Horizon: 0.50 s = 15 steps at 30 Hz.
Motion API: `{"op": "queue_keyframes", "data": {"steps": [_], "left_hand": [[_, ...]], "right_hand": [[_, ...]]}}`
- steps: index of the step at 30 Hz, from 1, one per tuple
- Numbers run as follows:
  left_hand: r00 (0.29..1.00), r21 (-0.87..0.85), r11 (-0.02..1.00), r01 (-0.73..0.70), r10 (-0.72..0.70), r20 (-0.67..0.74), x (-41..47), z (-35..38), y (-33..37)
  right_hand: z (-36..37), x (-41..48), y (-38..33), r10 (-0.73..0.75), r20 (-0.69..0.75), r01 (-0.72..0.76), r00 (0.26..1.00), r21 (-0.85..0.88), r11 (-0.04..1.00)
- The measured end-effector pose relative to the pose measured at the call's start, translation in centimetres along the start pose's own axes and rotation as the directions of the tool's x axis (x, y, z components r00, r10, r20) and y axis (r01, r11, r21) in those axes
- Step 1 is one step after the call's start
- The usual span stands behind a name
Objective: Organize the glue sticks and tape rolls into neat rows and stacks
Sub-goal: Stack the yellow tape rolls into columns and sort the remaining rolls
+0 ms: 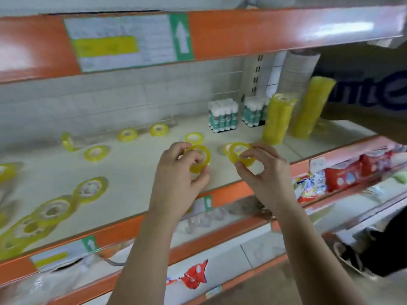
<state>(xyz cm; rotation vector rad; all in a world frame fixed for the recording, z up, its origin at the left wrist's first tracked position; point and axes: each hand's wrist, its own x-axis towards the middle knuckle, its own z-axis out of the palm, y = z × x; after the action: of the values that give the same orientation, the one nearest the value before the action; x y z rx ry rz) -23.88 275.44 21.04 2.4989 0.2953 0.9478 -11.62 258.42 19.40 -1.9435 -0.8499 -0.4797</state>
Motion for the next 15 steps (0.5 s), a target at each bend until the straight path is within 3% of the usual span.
{"op": "queue_keyframes", "data": {"steps": [7,15], "left_hand": [[0.999,-0.035,0.999,-0.018,0.018,0.028,2.8,8.1,7.8],[0.993,-0.105,0.990,-0.095,0.102,0.065,5.9,16.0,12.0]], "right_hand": [[-7.6,2.5,8.4,0.002,-0.018,-0.002,1.000,-0.028,1.000],[-11.3,5.4,15.5,0.036,-0.004,-0.036,0.999,-0.095,0.995]]}}
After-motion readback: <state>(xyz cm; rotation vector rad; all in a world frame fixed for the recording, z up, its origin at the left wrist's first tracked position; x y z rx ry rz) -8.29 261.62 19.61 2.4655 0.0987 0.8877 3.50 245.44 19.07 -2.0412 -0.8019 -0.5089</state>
